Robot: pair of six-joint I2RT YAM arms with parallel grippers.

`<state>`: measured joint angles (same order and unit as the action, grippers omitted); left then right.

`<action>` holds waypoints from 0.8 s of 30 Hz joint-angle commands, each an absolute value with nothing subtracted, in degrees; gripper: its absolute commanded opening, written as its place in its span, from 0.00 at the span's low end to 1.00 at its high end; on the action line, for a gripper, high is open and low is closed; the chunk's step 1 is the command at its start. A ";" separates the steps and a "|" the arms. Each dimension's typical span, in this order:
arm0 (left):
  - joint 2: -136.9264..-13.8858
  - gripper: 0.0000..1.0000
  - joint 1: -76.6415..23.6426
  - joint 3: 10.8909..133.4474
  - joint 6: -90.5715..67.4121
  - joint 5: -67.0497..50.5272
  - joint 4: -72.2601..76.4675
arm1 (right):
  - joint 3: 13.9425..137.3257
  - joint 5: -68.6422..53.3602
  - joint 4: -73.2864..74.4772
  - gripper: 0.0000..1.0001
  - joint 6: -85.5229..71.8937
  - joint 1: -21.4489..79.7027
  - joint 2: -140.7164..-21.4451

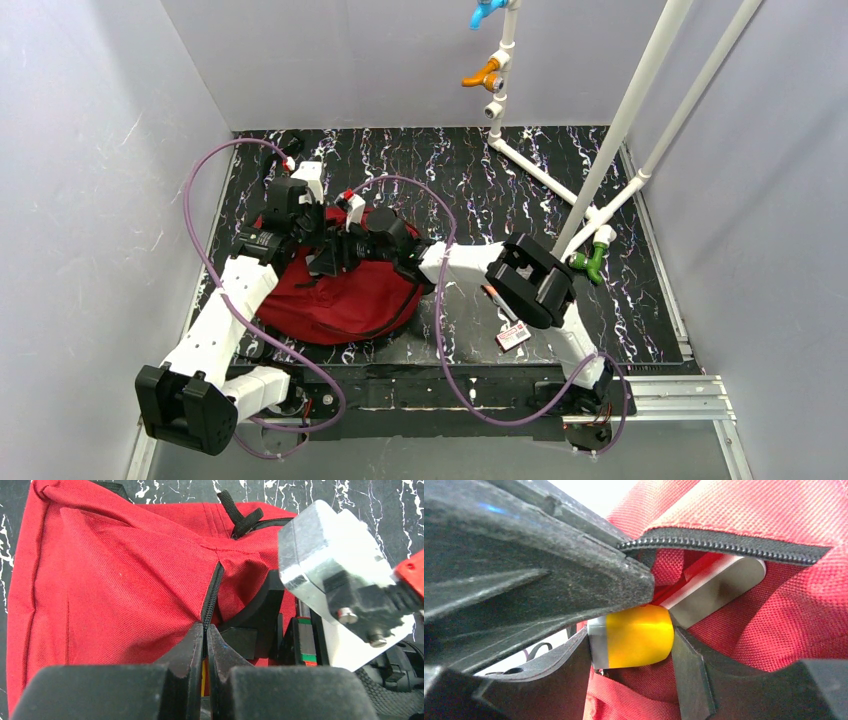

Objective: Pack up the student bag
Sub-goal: Place the stationery in the student bag.

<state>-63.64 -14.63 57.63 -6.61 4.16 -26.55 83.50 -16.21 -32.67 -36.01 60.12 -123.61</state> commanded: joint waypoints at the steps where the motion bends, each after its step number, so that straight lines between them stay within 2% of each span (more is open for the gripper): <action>1: -61.00 0.00 -14.94 57.72 -6.67 3.76 -24.87 | 82.25 -16.34 -38.11 0.32 -37.11 59.85 -120.38; 5: -60.87 0.00 -14.94 57.95 -6.68 3.17 -25.05 | 72.04 -15.87 -39.31 0.38 -36.63 57.72 -114.86; 9: -60.75 0.00 -14.94 58.10 -6.79 2.94 -24.98 | 69.23 -15.90 -37.59 0.40 -34.91 56.66 -113.07; 12: -60.66 0.00 -14.92 57.96 -6.91 2.86 -24.96 | 72.04 -15.39 -35.89 0.40 -33.84 56.60 -114.44; 19: -60.31 0.00 -14.91 57.42 -6.72 3.16 -24.46 | 87.98 -17.45 -32.52 0.45 -35.71 56.98 -124.97; 21: -60.33 0.00 -15.03 57.20 -6.68 3.25 -24.20 | 90.76 -17.75 -31.96 0.49 -36.20 57.64 -126.75; 24: -60.64 0.00 -15.03 57.16 -6.69 3.08 -24.08 | 90.23 -18.16 -31.84 0.69 -36.14 57.92 -126.37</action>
